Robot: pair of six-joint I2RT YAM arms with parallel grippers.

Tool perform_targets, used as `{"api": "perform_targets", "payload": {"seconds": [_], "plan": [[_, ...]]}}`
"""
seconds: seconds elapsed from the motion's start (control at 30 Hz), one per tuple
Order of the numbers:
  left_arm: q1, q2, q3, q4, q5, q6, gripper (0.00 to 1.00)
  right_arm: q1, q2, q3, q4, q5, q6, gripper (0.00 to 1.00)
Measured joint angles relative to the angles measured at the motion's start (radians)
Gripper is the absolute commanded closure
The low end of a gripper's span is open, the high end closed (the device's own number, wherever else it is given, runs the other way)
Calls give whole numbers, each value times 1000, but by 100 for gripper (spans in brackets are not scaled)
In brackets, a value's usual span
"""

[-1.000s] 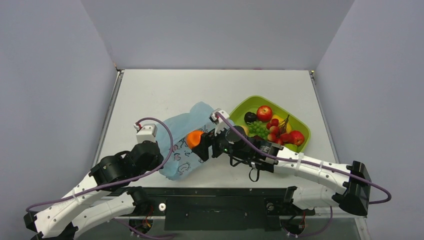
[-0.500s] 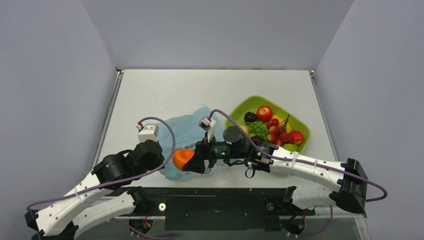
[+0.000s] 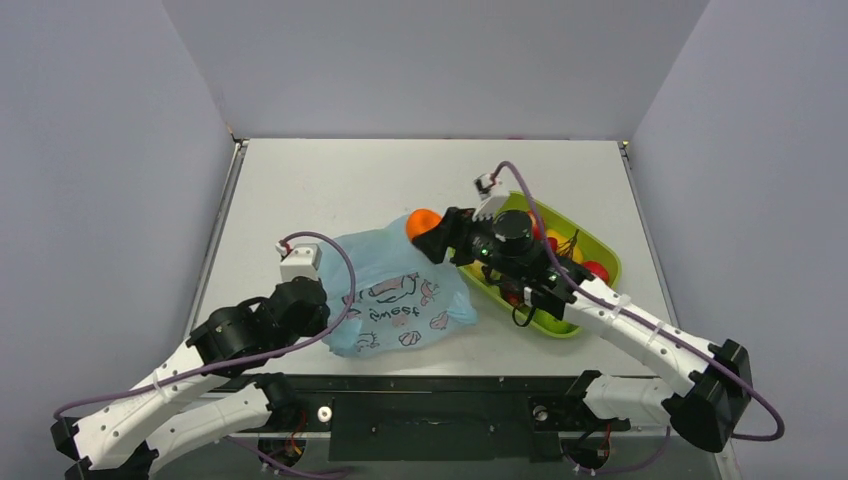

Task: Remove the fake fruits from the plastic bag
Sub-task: Take out the fake fruit from the plastic bag, then place the fake fruit in the bin.

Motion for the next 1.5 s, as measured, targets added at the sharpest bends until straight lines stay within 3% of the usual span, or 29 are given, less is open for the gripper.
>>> {"api": "perform_targets", "payload": {"seconds": [0.2, 0.47, 0.77, 0.97, 1.1, 1.5], "plan": [[52, 110, 42, 79, 0, 108, 100, -214, -131, 0, -174, 146, -44, 100], [354, 356, 270, 209, 152, 333, 100, -445, -196, -43, -329, 306, -90, 100], [423, 421, 325, 370, 179, 467, 100, -473, -98, -93, -407, 371, -138, 100], [435, 314, 119, 555, 193, 534, 100, -473, -43, -100, -408, 349, -171, 98], [444, 299, 75, 572, 204, 544, 100, -471, -39, -108, -408, 338, -188, 86], [444, 252, 60, 631, 217, 568, 100, -426, -12, -108, -409, 374, -221, 32]]}}
